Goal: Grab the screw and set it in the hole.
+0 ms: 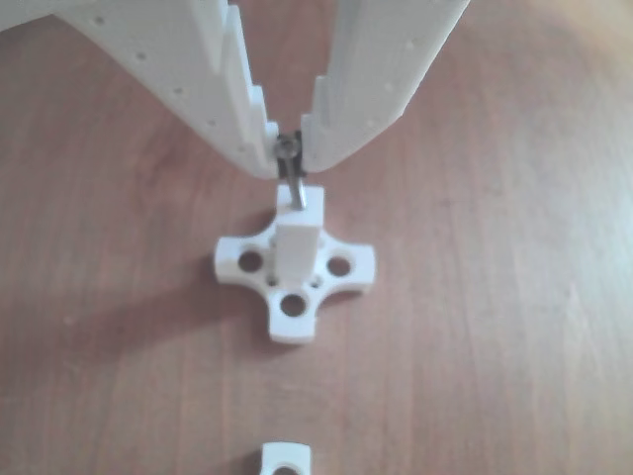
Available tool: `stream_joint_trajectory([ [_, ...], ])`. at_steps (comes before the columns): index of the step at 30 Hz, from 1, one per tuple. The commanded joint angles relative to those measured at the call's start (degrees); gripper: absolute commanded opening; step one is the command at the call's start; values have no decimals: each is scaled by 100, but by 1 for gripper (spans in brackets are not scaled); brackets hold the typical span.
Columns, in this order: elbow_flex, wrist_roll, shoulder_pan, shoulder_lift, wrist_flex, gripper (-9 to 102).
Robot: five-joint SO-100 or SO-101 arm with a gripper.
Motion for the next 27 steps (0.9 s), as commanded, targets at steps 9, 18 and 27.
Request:
stream_joint_trajectory([
  [9,-290,-44,105,149,-167,-4],
  [18,-360,-44,123,44,-202,-4],
  [27,-483,-9,79,-53,-176,-4],
])
